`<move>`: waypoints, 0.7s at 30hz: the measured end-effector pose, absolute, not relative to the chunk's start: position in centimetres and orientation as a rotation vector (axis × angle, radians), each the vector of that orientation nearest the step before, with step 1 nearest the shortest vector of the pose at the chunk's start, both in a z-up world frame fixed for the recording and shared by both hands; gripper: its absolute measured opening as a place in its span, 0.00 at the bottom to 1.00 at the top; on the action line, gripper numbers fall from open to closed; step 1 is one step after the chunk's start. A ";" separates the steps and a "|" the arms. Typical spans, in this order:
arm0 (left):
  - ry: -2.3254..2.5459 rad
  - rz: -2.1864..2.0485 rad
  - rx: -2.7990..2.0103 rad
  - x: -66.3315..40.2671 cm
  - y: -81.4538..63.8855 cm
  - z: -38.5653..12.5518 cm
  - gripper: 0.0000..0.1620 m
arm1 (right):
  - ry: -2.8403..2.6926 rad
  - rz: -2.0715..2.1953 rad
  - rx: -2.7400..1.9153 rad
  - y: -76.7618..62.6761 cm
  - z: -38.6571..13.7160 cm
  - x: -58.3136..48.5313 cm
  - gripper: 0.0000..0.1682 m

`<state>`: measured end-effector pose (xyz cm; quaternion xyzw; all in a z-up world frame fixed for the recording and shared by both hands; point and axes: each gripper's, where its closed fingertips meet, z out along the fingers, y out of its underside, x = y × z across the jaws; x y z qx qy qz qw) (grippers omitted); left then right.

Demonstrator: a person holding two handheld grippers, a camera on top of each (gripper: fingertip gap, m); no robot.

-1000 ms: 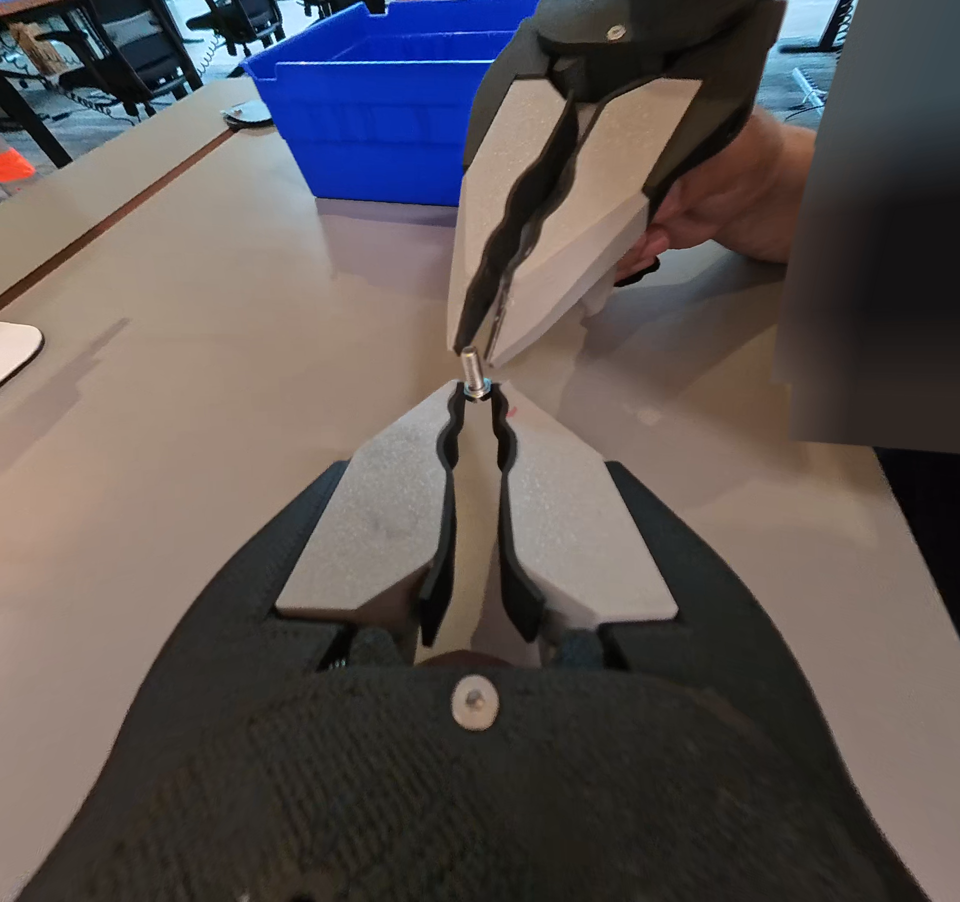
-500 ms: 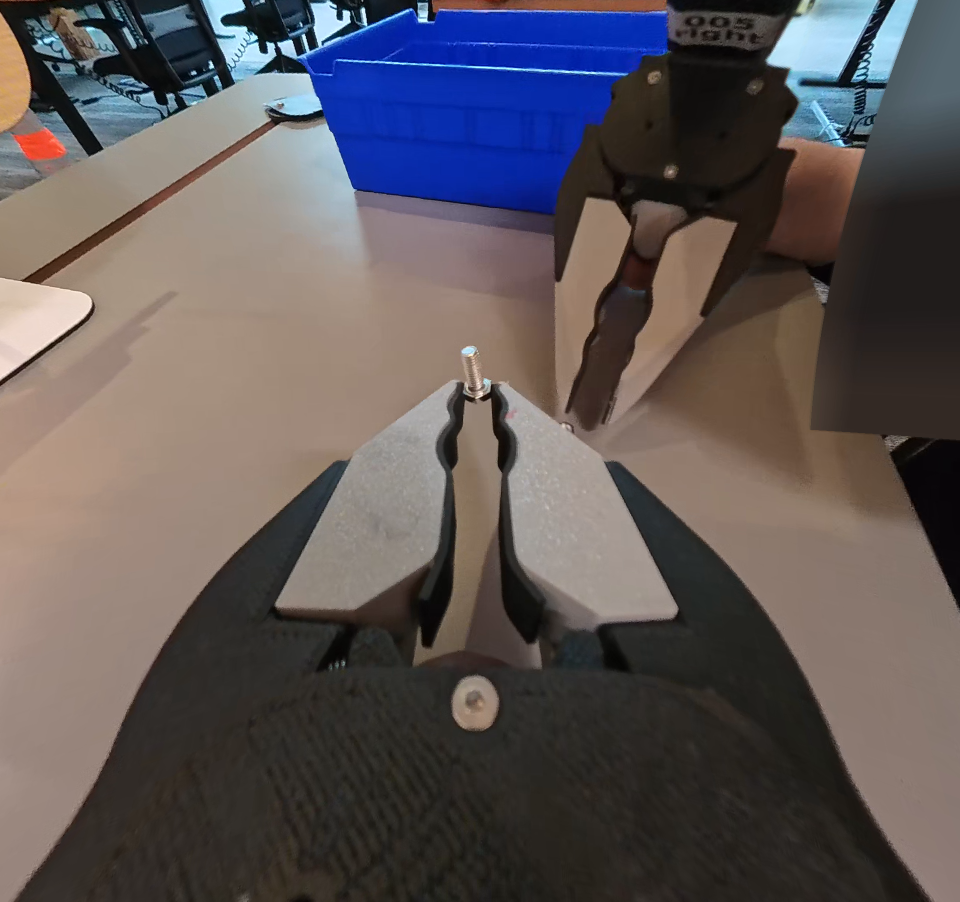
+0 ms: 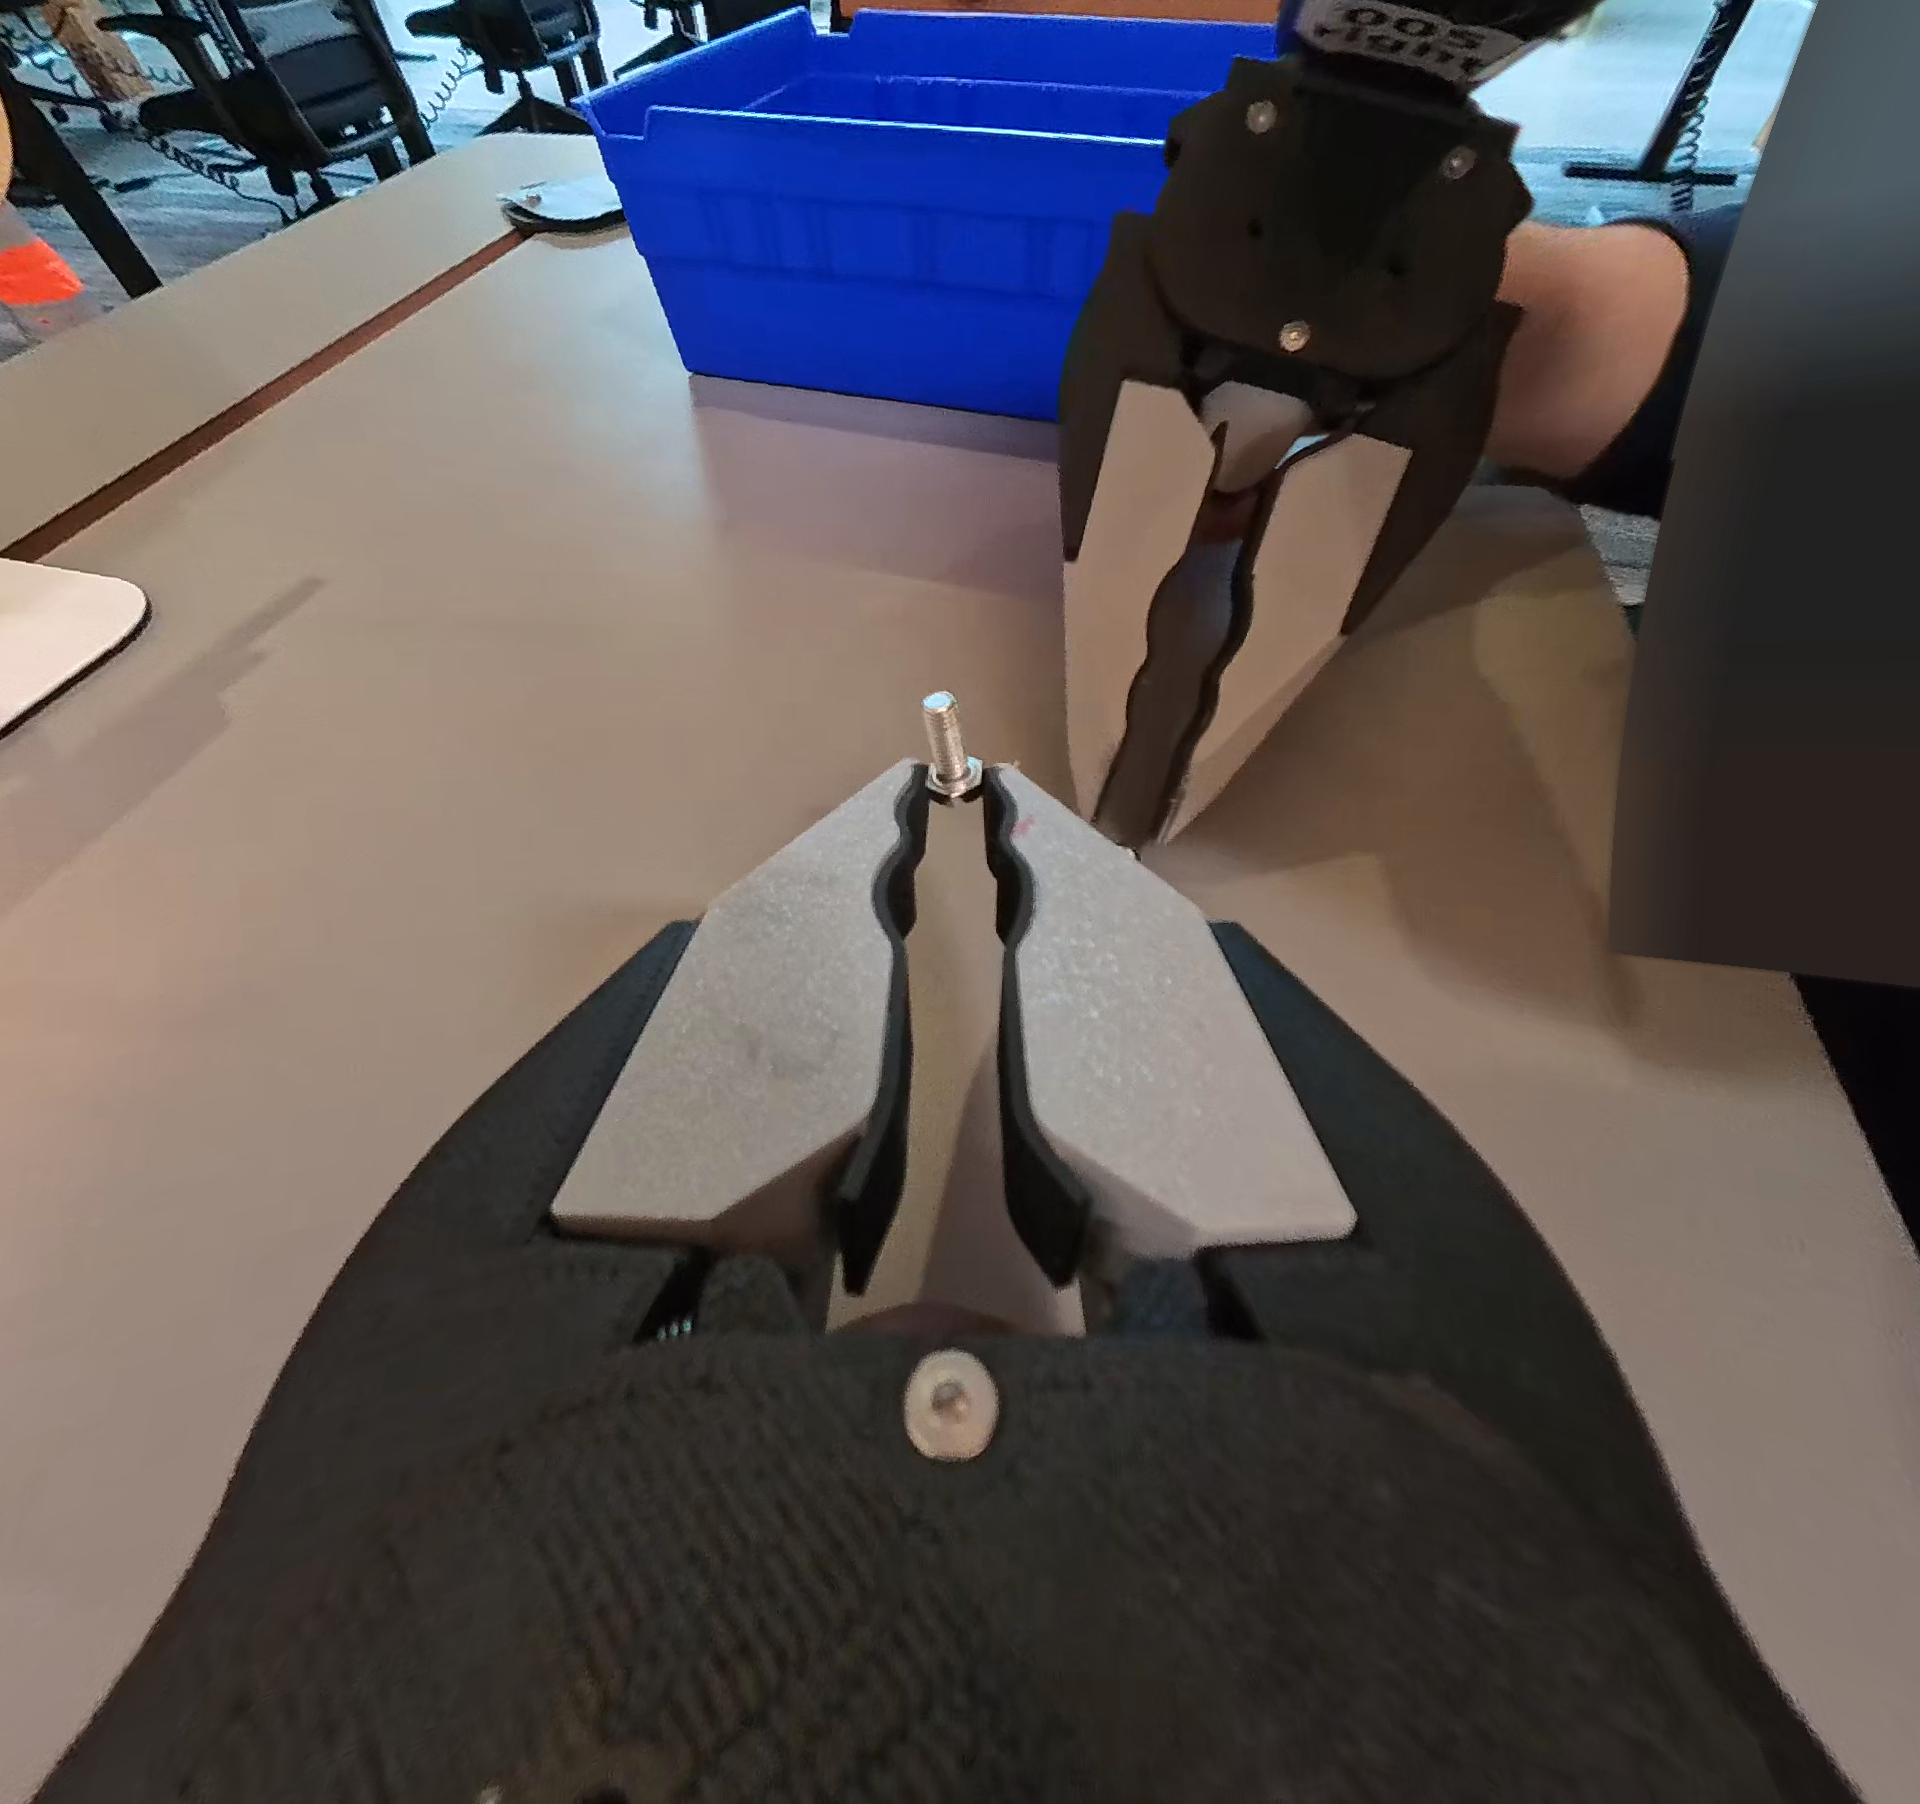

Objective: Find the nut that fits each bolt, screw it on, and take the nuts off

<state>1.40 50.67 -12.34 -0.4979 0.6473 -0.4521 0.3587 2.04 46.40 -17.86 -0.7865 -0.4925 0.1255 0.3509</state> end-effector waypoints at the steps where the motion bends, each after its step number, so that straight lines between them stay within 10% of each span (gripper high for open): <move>1: 1.670 -1.165 -1.285 1.4 50.7 -12.3 0.05 | -1.287 0.346 -2.035 46.3 -17.9 1.9 0.07; 21: 1.667 -1.188 -1.294 1.4 50.6 -12.3 0.05 | -1.322 0.434 -2.009 46.4 -18.6 1.4 0.06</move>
